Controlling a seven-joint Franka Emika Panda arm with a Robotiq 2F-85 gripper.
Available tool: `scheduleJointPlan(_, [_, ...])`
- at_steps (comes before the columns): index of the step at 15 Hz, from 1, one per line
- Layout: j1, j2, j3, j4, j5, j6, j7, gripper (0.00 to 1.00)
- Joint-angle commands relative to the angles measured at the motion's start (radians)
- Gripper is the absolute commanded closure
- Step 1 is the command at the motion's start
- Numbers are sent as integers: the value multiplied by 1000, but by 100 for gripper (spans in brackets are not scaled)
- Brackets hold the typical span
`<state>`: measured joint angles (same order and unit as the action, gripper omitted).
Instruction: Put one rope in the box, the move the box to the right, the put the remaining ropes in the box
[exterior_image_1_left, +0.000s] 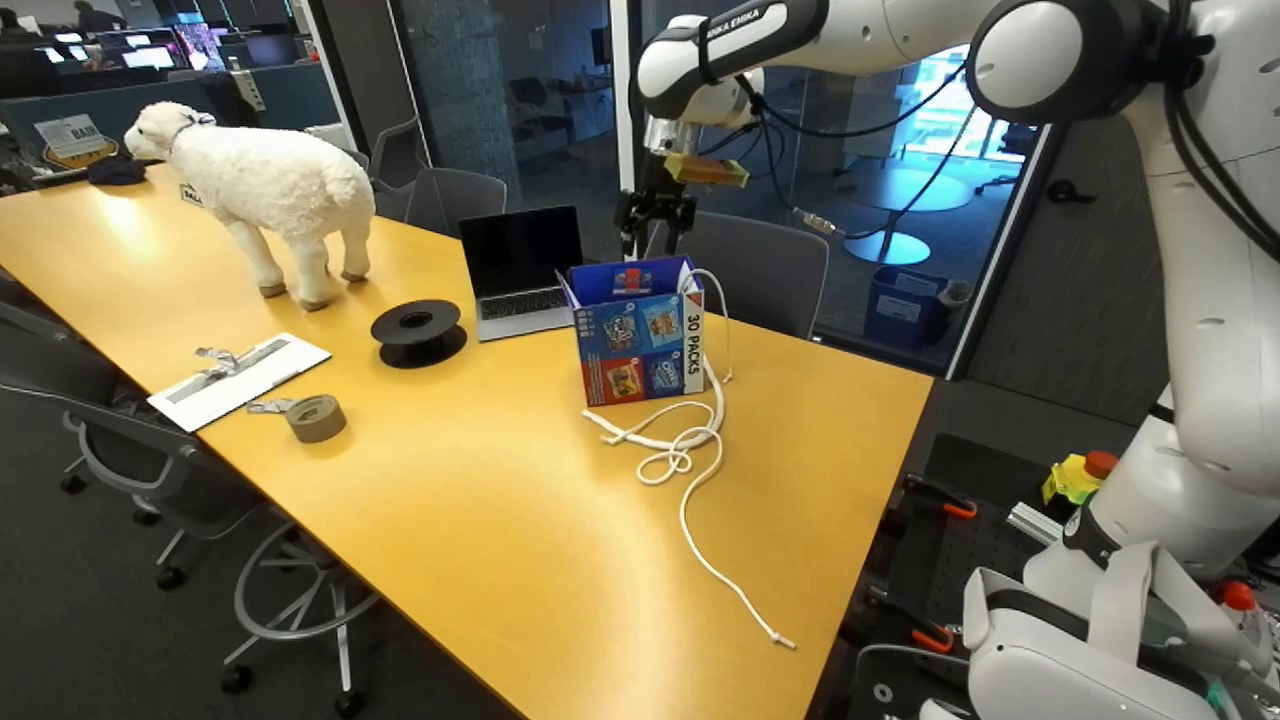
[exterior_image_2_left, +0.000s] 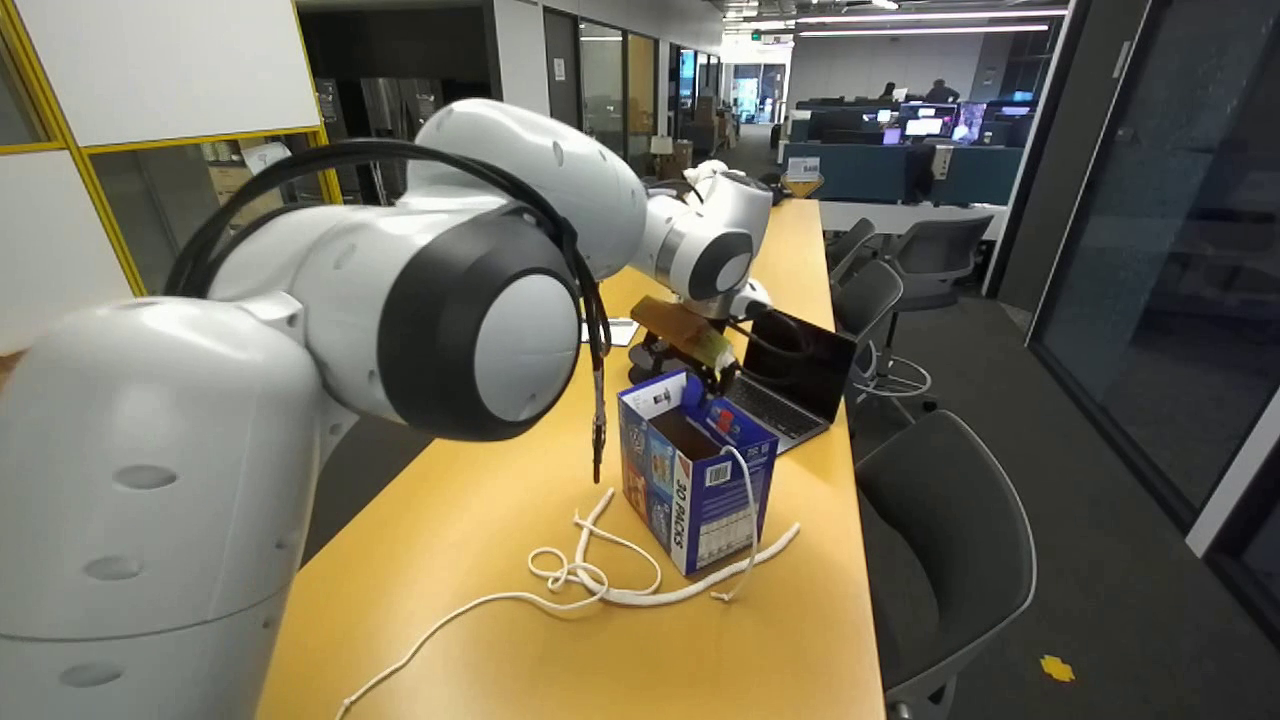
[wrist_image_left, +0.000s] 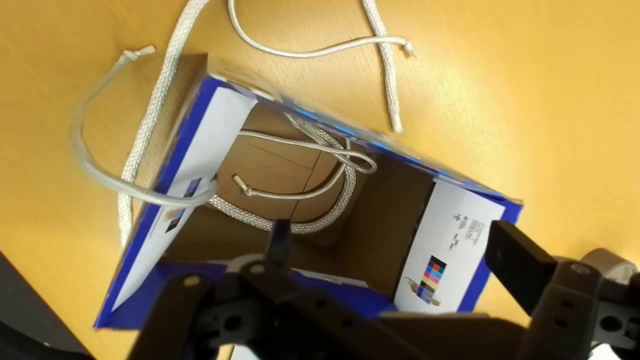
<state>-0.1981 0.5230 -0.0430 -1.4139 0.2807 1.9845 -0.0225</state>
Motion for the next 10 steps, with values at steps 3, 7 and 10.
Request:
scheduleJointPlan(3, [-30,-287,9,-220,35,-142,-185,0])
scheduleJointPlan(7, [1,-483,-8,-420,-2,-183,-293,0])
scheduleJointPlan(10, [34,-582,-6,-566,3,-165,-379,0])
